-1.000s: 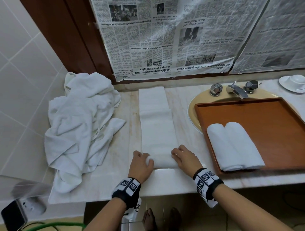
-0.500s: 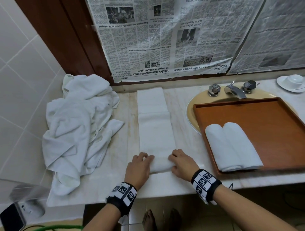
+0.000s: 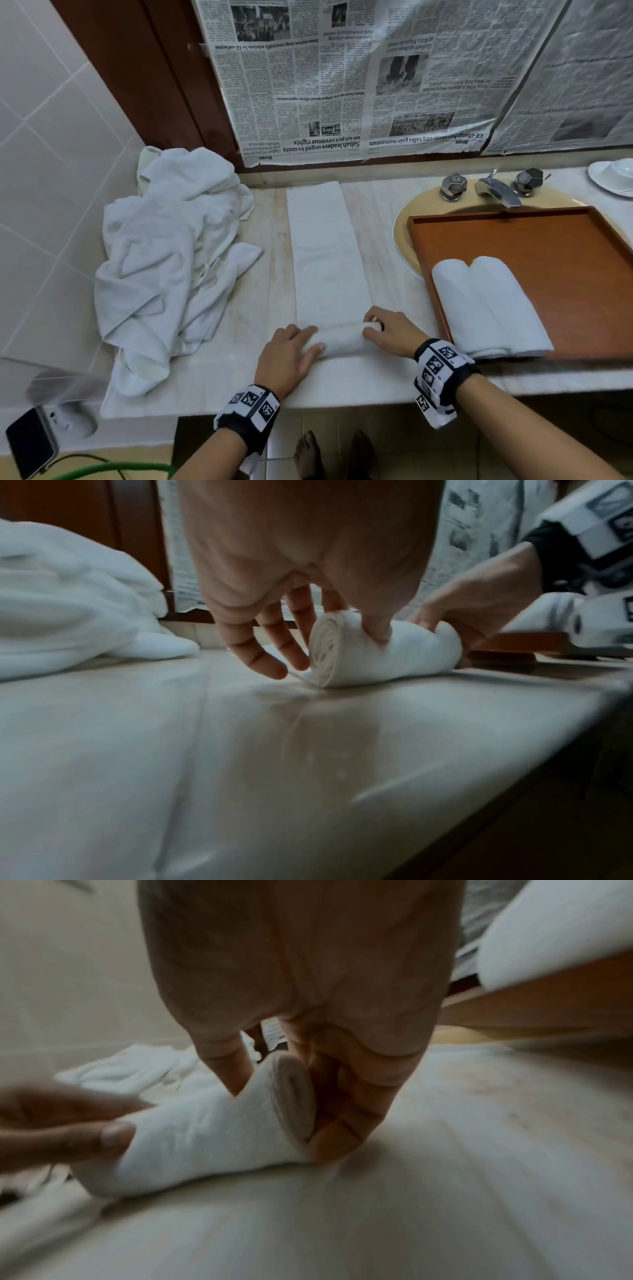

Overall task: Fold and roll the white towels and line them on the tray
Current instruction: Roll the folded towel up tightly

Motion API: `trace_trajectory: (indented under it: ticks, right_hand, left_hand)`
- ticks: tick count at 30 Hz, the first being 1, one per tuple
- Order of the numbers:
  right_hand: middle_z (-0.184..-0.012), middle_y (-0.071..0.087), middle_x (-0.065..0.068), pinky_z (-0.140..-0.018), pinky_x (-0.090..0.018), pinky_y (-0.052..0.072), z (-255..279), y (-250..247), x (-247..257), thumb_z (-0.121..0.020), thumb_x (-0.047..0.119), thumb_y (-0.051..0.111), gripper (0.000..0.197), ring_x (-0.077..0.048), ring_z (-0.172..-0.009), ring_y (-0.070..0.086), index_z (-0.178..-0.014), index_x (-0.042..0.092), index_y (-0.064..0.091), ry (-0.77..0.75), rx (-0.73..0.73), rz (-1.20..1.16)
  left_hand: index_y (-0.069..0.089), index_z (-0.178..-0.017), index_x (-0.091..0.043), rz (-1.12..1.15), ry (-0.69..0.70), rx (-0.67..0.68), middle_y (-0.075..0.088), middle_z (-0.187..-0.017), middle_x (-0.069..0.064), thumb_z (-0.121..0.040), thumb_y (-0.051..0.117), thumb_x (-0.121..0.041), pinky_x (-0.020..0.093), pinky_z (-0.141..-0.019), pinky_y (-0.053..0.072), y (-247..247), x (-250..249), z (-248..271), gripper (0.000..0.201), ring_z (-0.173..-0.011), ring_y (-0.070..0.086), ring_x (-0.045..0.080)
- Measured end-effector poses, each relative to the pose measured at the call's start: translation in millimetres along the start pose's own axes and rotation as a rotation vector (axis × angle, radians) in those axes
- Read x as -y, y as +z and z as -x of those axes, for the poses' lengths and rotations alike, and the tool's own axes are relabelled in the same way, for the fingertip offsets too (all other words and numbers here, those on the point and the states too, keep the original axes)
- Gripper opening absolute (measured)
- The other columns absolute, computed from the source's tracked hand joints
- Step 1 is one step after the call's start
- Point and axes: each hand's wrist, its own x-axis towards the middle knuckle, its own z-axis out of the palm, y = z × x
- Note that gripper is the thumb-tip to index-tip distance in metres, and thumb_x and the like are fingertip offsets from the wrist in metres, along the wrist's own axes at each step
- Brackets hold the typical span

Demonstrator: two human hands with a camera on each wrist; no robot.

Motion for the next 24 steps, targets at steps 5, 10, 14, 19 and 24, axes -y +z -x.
trace_trajectory:
  ticks: [5,10,14,19,24]
  right_hand:
    - [-0.111,0.062,-0.008,-0.082,-0.033,0.047,-3.4,14.0,3.3,-0.096,0.042,0.049,0.039,-0.024,-0.1,0.058,-0.122,0.013,0.052,-0.01,-0.107,0.203]
    - [-0.106,0.055,-0.005,-0.064,-0.038,0.053,0.4,24.0,3.2,-0.089,0.025,0.064,0.025,-0.029,-0.093,0.058,-0.112,0.015,0.06,-0.406,-0.47,0.481]
    - [-0.11,0.058,-0.002,-0.071,-0.032,0.053,6.2,33.1,-5.4,-0.073,0.046,0.067,0.047,-0.022,-0.096,0.058,-0.112,0.02,0.058,-0.482,-0.291,0.566]
    - [-0.127,0.056,-0.005,-0.096,-0.034,0.045,-0.8,27.3,0.3,-0.086,0.02,0.063,0.044,-0.026,-0.117,0.052,-0.129,0.014,0.058,-0.388,-0.222,0.376]
    - [-0.132,0.058,-0.004,-0.101,-0.032,0.038,-5.9,13.7,11.4,-0.094,0.035,0.054,0.046,-0.024,-0.121,0.051,-0.136,0.017,0.053,-0.207,-0.015,0.219]
  left_hand:
    - [0.063,-0.128,-0.022,0.225,-0.167,0.0,0.065,-0.115,0.003,-0.1,0.052,-0.043,0.022,-0.086,0.036,-5.4,-1.2,-17.7,0.037,-0.109,0.06,0.02]
    - [0.063,-0.125,-0.027,0.207,-0.28,-0.065,0.049,-0.125,0.0,-0.1,0.05,-0.039,0.025,-0.086,0.039,-5.0,-7.0,-24.6,0.03,-0.109,0.057,0.019]
    - [0.059,-0.118,-0.03,0.101,-0.229,-0.127,0.037,-0.125,-0.004,-0.1,0.048,-0.038,0.034,-0.077,0.051,-2.1,-11.2,-24.1,0.023,-0.103,0.055,0.022]
    - [0.056,-0.124,-0.038,-0.109,0.003,-0.119,0.049,-0.125,-0.011,-0.091,0.046,-0.063,0.039,-0.079,0.048,9.3,-4.5,-8.9,0.043,-0.111,0.048,0.02]
    - [0.059,-0.128,-0.032,-0.004,-0.063,0.023,0.051,-0.124,-0.01,-0.075,0.038,-0.083,0.032,-0.091,0.044,2.7,2.9,-10.1,0.077,-0.115,0.046,0.017]
